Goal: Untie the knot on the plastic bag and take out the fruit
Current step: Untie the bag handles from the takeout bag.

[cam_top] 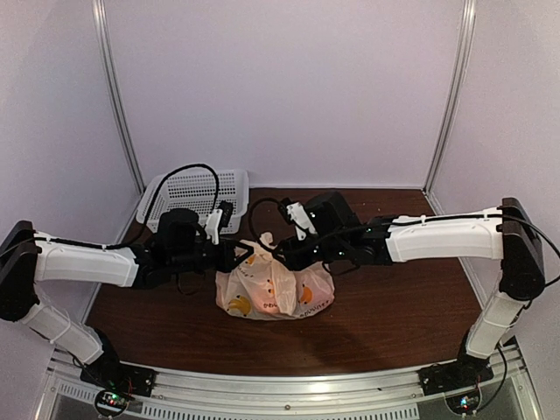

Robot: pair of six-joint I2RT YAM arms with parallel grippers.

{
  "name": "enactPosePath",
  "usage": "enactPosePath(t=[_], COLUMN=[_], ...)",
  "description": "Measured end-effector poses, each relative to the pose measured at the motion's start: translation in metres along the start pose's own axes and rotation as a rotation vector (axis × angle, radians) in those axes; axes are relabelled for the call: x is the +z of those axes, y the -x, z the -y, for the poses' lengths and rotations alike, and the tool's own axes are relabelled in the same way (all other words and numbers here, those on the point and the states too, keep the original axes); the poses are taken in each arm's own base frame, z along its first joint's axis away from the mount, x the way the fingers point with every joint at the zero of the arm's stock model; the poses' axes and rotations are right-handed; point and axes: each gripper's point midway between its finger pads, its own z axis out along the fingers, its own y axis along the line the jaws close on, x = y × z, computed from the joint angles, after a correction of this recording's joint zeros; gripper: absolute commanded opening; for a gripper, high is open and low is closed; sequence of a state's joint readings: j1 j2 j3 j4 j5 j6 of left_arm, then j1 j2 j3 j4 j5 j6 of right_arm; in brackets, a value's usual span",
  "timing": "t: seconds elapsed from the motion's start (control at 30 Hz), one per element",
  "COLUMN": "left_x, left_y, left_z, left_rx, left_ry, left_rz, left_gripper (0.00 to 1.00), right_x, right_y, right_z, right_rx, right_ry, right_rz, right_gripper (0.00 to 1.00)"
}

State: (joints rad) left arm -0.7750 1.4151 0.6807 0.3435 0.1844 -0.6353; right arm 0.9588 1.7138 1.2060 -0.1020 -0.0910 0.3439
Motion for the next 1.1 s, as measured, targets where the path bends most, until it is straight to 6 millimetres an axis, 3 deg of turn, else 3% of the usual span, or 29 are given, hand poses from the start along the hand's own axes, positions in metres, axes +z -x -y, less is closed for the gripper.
enactPosePath(t=[0.3,1.1], left_x=[0.000,0.000], left_y=[0.000,0.002], left_z=[0.000,0.001], left_rx=[0.000,-0.008], left_ry=[0.000,0.000], left_rz=[-0.001,0.009], left_gripper=[0.00,0.00], right_x=[0.001,-0.020], right_y=[-0.001,0.004], right_z=[-0.005,0.009], right_rx=[0.000,0.033], right_ry=[0.024,-0.047], right_rz=[-0.003,0.070], right_gripper=[0.00,0.00])
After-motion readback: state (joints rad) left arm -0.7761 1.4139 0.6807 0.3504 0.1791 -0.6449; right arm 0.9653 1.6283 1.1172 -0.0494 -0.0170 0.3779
